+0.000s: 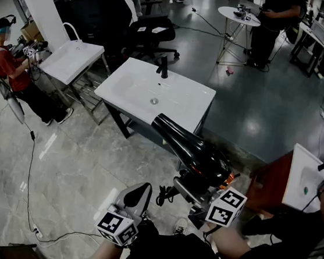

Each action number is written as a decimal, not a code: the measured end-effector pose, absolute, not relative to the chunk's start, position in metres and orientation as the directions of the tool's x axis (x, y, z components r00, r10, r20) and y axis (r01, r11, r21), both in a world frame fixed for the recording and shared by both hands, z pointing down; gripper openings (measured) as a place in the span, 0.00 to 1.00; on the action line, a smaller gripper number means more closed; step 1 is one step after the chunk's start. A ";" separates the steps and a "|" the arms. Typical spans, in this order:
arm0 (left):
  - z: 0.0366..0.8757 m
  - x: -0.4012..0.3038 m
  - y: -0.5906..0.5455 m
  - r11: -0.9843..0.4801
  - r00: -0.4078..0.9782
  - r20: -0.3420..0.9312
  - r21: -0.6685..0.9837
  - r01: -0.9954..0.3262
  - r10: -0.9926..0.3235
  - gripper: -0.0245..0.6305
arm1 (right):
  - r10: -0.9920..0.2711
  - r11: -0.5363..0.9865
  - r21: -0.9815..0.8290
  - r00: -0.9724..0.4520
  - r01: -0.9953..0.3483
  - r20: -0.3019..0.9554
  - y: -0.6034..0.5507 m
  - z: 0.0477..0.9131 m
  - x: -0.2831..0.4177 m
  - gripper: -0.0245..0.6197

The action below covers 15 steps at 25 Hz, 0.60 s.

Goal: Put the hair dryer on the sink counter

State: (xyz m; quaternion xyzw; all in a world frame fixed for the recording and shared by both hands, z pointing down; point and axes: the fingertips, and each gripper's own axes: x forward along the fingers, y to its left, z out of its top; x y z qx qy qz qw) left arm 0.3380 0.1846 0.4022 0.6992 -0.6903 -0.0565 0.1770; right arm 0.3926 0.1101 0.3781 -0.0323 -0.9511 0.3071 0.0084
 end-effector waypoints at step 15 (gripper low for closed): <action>0.407 0.306 0.191 0.031 0.032 0.179 0.338 -0.941 -0.983 0.04 | 0.051 0.807 -0.589 -0.999 0.041 0.000 0.108 0.381 0.363 0.26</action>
